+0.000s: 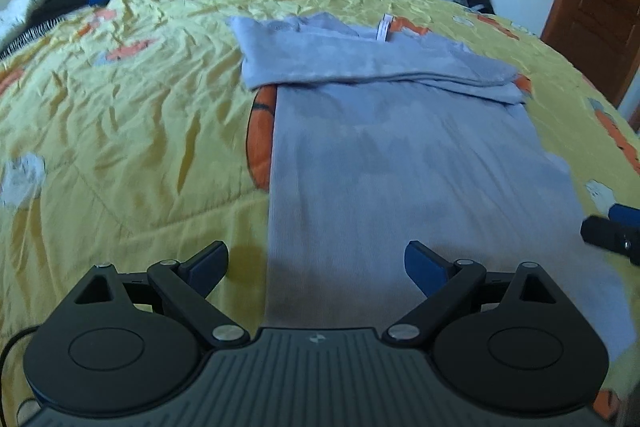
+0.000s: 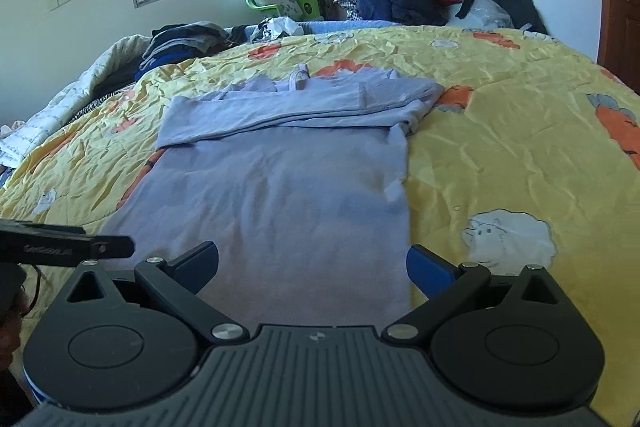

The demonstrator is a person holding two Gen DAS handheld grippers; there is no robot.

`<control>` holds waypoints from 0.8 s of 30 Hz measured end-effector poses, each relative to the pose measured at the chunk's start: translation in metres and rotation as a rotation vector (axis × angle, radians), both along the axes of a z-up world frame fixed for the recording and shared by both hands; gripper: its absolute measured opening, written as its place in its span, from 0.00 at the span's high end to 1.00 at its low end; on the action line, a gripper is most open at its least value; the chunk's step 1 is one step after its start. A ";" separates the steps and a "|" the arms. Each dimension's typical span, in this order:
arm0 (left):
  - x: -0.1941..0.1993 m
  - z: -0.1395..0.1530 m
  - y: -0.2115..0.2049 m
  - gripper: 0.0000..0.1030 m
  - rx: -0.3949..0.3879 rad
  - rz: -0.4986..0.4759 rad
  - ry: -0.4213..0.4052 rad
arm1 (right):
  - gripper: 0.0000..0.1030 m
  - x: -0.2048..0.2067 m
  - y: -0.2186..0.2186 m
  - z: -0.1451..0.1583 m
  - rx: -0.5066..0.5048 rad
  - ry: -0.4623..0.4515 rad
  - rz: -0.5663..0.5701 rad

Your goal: Fold small clothes

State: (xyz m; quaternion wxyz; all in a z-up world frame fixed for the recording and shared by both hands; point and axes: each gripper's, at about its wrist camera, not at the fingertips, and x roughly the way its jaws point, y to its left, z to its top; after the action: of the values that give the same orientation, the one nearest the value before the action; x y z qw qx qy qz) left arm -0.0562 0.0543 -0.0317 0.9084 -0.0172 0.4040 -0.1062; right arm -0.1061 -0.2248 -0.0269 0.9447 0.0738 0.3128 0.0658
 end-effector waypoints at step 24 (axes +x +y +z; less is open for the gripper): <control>-0.040 -0.002 0.027 0.07 -0.104 -0.307 0.116 | 0.05 -0.029 -0.068 -0.017 0.219 0.082 -0.003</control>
State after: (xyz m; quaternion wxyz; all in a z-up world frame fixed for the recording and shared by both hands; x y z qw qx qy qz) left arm -0.0961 0.0817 -0.0339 0.8546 -0.0085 0.4476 -0.2631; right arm -0.1353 -0.2926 -0.0436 0.9175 0.1798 0.3418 0.0951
